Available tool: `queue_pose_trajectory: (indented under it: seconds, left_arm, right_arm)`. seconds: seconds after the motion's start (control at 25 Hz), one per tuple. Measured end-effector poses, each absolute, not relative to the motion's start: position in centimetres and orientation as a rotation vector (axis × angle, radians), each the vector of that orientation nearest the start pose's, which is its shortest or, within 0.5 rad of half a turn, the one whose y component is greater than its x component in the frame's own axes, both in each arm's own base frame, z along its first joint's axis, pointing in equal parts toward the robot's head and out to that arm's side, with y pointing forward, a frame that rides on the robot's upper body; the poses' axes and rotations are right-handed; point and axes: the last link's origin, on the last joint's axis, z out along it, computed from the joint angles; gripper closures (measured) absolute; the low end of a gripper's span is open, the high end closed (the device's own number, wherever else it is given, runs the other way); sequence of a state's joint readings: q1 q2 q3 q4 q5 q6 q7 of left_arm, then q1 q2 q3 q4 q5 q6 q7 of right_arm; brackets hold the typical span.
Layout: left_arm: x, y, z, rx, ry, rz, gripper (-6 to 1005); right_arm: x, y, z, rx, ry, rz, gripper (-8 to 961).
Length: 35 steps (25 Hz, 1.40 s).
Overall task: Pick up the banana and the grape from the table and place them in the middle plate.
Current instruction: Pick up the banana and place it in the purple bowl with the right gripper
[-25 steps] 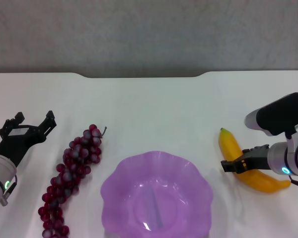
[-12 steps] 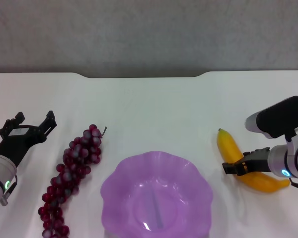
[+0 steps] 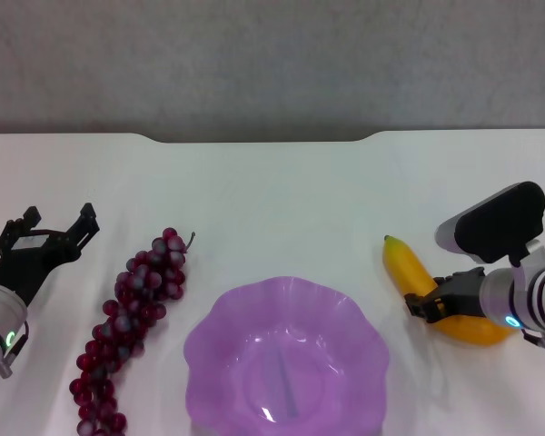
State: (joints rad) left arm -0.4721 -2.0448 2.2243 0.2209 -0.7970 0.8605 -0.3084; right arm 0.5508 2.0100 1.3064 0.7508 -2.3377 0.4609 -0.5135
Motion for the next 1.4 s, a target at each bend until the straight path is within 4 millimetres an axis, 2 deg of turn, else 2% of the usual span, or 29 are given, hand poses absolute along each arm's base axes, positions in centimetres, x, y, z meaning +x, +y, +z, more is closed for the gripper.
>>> queue_pose_trajectory:
  seconds: [0.12,0.36,0.56,0.88,1.04,1.2,1.4]
  left_arm:
    - [-34.3,35.4,-2.5,-1.622,-0.843,-0.630,149]
    - [-34.3,35.3,-2.6,-1.625,-0.843,-0.629,151]
    - [-34.4,35.2,-2.5,-1.622,-0.846,-0.626,152]
    - [-34.4,35.2,-2.5,-1.626,-0.842,-0.625,154]
    - [-34.3,35.5,-2.6,-1.635,-0.839,-0.619,155]
    - [-34.1,35.6,-2.5,-1.635,-0.836,-0.622,156]
    - [-34.0,35.7,-2.6,-1.640,-0.834,-0.623,158]
  right_arm:
    - [28.1,38.4,-7.5,-2.249,0.872,-0.183,460]
    - [27.0,37.9,-7.4,-2.263,0.862,-0.124,460]
    - [25.0,36.9,-6.3,-2.294,0.840,-0.039,459]
    - [20.9,35.7,-4.5,-2.449,0.757,0.029,459]
    - [19.3,34.9,-5.4,-2.556,0.698,0.105,459]
    - [18.1,34.4,-7.7,-2.665,0.631,0.126,458]
    - [18.4,34.1,-10.3,-2.730,0.580,0.066,458]
